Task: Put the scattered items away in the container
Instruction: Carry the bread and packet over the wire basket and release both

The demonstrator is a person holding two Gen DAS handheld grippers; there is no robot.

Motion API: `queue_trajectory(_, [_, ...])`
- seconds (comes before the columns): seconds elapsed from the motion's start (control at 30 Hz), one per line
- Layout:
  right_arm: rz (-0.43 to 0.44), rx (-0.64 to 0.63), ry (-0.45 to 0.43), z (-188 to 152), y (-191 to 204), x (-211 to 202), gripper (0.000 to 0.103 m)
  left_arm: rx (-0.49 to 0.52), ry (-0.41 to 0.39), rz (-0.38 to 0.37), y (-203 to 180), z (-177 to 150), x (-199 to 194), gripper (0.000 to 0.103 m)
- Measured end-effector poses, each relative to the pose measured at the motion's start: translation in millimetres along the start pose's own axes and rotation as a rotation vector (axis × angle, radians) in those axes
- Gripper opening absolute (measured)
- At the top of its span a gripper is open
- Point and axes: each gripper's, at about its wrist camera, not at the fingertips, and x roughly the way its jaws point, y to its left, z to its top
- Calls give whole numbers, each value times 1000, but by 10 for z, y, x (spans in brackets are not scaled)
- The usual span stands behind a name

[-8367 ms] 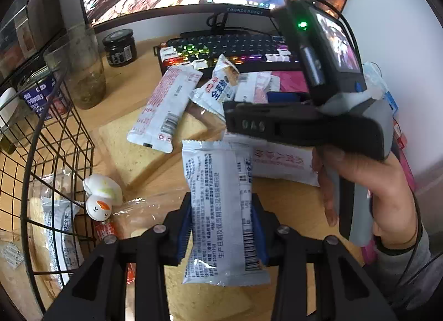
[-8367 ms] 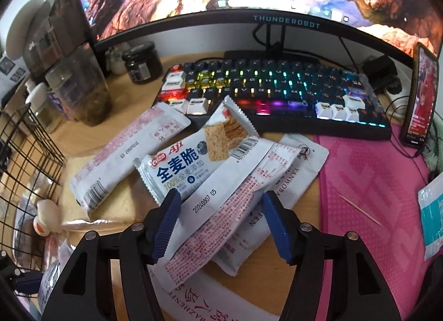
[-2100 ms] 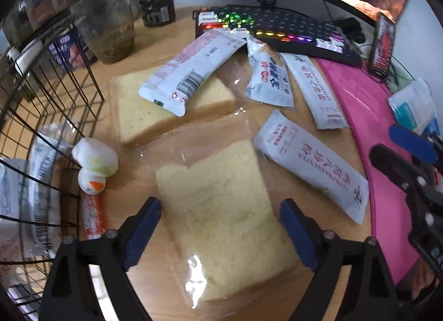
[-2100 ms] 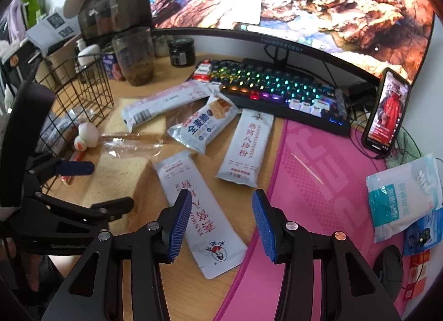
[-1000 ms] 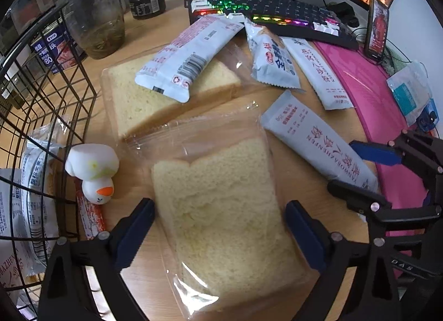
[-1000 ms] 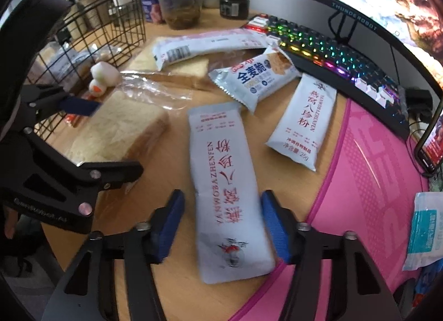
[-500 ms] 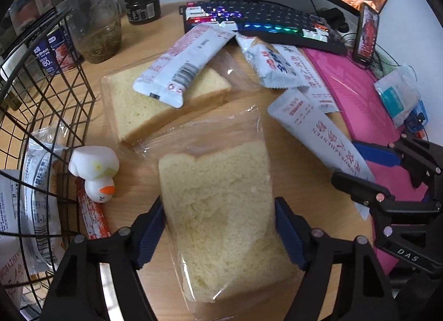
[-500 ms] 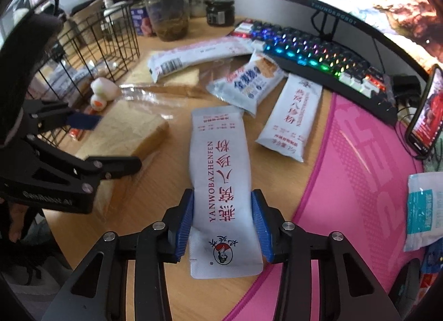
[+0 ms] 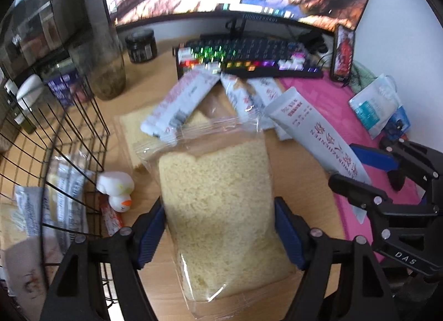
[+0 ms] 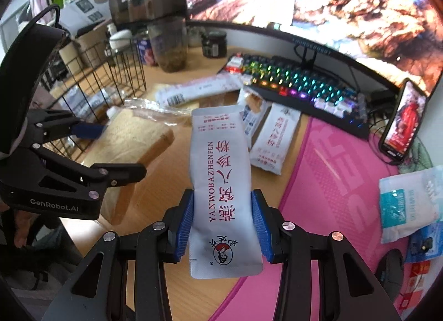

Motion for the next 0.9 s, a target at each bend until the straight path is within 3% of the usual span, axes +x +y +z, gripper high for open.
queue_trajectory(0.37, [-14,-53,-143,327,440,-596,43,-19,-161,42,259,81,-758,78])
queue_trajectory(0.57, [25,-113,-205,603,949,-713,43,-85,-224,98,742,-67,-1134,78])
queue_trajectory(0.9, [134,-231,-240,966,1998,-527,43,-211,-246,194,1659,-421,-1413,78])
